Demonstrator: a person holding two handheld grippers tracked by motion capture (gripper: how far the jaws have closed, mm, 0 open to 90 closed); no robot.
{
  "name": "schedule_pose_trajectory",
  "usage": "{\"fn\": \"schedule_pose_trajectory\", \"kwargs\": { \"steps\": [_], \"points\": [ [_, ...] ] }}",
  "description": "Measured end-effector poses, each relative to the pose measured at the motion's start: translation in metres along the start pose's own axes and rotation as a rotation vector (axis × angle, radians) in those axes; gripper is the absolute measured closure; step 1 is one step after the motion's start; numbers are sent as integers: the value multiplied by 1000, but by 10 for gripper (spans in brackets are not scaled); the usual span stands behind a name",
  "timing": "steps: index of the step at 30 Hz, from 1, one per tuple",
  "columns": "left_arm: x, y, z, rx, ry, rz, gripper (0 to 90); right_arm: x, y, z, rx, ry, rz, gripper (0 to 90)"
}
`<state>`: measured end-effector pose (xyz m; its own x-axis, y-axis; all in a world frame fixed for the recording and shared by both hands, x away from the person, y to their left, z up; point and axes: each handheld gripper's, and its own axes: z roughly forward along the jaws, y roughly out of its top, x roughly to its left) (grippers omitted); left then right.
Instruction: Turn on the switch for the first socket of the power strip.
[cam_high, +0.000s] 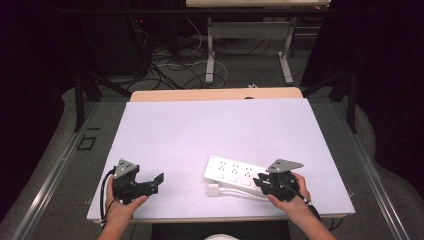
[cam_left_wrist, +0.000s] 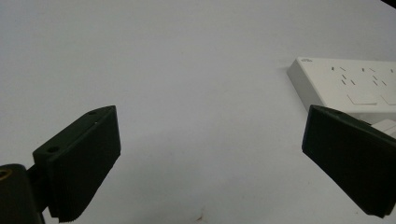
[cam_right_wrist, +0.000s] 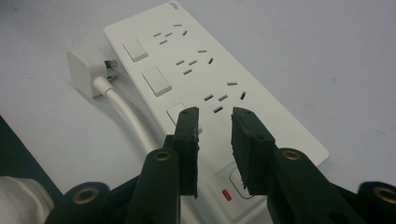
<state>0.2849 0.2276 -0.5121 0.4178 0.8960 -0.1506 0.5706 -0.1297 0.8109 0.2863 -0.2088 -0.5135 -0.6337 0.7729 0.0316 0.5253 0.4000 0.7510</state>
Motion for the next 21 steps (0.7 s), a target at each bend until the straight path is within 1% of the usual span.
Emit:
{"fn": "schedule_pose_trajectory", "kwargs": {
  "steps": [1, 2, 6, 8, 11, 12, 19, 20, 21],
  "points": [
    [0, 0, 0, 0, 0, -1, 42, 0, 0, 1, 4, 5, 5, 721],
    [0, 0, 0, 1, -1, -1, 43, 0, 0, 2, 0, 7, -1, 721],
    [0, 0, 0, 1, 0, -2, 45, 1, -1, 4, 9, 11, 1, 724],
    [0, 0, 1, 1, 0, -2, 45, 1, -2, 5, 2, 8, -2, 727],
    [0, 0, 1, 1, 0, -2, 45, 1, -2, 6, 21, 17, 5, 728],
    [0, 0, 1, 2, 0, -1, 45, 1, -2, 8, 10, 14, 5, 731],
    [0, 0, 1, 2, 1, -1, 48, 1, -3, 12, 27, 15, 1, 770],
    [0, 0, 1, 3, 0, -1, 48, 1, -3, 14, 19, 15, 1, 775],
    [0, 0, 1, 6, 0, 1, 48, 1, -3, 14, 27, 17, 1, 781]
  ]
}}
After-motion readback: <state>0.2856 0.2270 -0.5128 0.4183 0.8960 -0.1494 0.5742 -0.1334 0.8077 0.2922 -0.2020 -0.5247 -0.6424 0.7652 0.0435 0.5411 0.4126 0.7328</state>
